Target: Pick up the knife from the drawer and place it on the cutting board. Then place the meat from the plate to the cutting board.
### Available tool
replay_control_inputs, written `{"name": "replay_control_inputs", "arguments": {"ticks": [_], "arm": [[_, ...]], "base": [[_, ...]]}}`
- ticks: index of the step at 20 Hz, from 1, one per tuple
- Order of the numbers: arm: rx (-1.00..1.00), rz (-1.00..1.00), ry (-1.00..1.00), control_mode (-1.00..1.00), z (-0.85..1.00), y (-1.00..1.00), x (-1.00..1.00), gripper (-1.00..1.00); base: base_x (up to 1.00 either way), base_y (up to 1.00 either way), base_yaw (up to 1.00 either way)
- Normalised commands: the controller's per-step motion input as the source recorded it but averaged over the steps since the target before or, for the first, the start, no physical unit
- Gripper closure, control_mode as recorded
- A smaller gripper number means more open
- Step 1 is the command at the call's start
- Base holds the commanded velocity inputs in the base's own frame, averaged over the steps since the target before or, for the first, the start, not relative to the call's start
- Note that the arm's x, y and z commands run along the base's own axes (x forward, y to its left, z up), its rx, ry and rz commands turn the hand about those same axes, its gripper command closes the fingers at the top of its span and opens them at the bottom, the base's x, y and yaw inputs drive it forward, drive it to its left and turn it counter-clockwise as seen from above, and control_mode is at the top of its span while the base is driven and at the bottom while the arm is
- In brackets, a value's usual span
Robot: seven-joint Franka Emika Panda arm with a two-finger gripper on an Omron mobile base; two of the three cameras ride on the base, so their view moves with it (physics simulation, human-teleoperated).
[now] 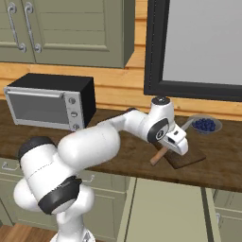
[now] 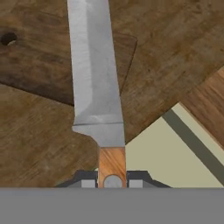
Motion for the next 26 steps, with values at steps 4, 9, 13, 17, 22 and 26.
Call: {"name": "replay_control_inputs", "arguments": {"ticks": [4,9,13,17,22,26], "arm": [[0.00,0.04,0.10,-1.00,-0.15,0.00,0.16,1.00],[0.02,0.09,0.08,-1.00,-0.33,0.00,0.00,1.00],[0.07,0.12,0.00,-1.00,-0.48,0.00,0.02,1.00],[0.10,0.12,-0.01,-1.00,-0.65,0.00,0.00,1.00],[0.06,0.07,-0.01,-1.00,-0.45,0.00,0.16,1.00],[0.00,0.00,-0.04,-1.00,0.02,0.00,0.23,1.00]], "base": [[0.00,0.00,0.00],[0.00,0.00,0.00],[0.00,0.00,0.00],[0.00,0.00,0.00],[0.00,0.00,0.00],[0.00,0.00,0.00]]}}
